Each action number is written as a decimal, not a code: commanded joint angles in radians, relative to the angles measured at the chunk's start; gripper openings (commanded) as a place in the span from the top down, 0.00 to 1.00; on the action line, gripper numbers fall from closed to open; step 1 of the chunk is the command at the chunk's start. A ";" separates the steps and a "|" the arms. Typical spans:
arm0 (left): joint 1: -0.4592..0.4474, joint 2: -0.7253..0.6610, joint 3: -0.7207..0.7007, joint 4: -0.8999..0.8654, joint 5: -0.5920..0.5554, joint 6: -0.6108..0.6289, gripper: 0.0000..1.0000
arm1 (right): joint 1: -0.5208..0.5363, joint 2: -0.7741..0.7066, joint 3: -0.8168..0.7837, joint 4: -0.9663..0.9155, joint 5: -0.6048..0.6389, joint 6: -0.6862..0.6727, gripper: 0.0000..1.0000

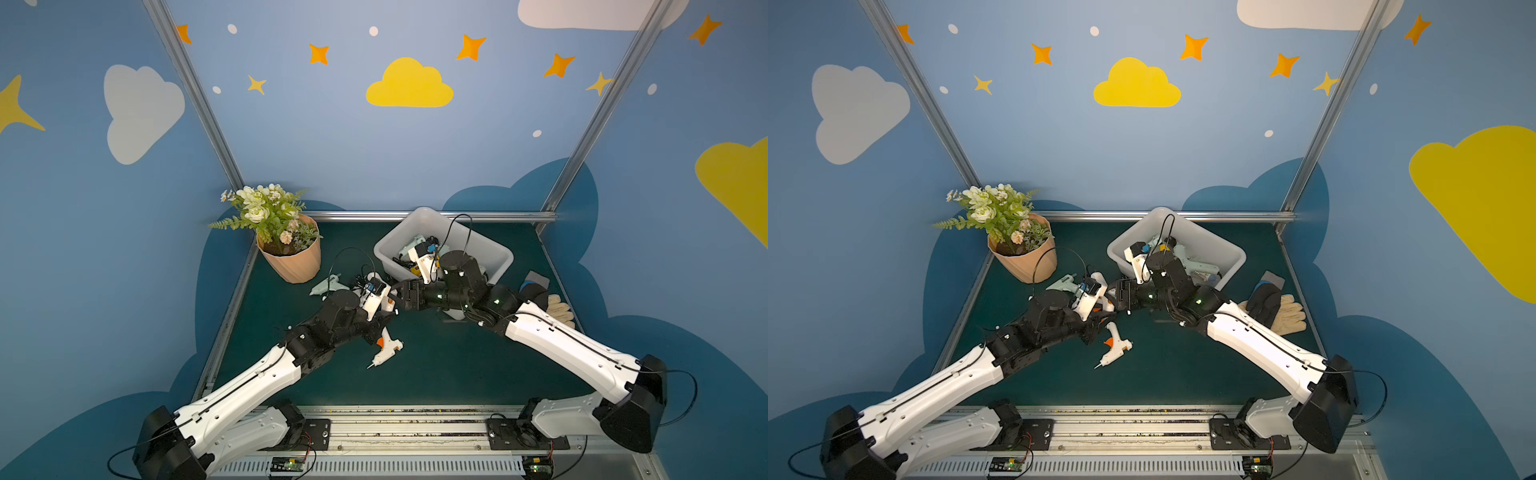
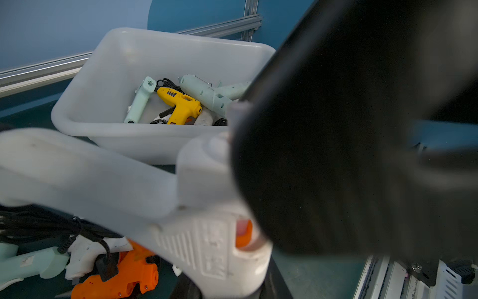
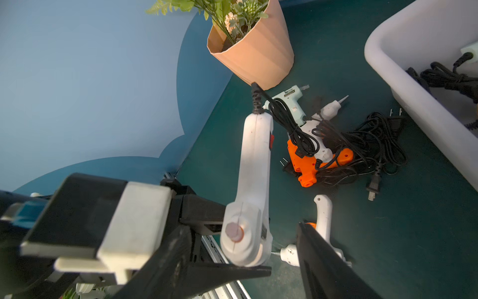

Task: Put the hot melt glue gun into the storage box
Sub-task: Pick up the hot melt adhesive gun from the center of the board.

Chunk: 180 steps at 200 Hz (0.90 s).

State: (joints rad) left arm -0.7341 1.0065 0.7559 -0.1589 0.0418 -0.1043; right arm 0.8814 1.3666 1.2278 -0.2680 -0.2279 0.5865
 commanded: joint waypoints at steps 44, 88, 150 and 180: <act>-0.002 -0.051 -0.003 0.059 0.066 0.013 0.97 | 0.005 0.113 0.068 0.008 -0.041 0.005 0.40; -0.004 -0.054 0.002 0.052 0.073 0.010 0.97 | 0.002 0.178 0.093 0.048 -0.103 0.032 0.71; -0.003 -0.143 -0.025 0.064 -0.016 -0.046 0.09 | -0.056 0.143 0.131 0.018 -0.097 -0.008 1.00; -0.001 -0.250 -0.062 0.093 -0.031 -0.085 0.00 | -0.134 0.127 0.192 -0.014 -0.114 -0.048 1.00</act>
State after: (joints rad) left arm -0.7349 0.8265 0.7197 -0.1230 0.0261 -0.1459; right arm 0.8017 1.5402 1.3434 -0.2752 -0.3248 0.5900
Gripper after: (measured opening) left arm 0.995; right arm 0.238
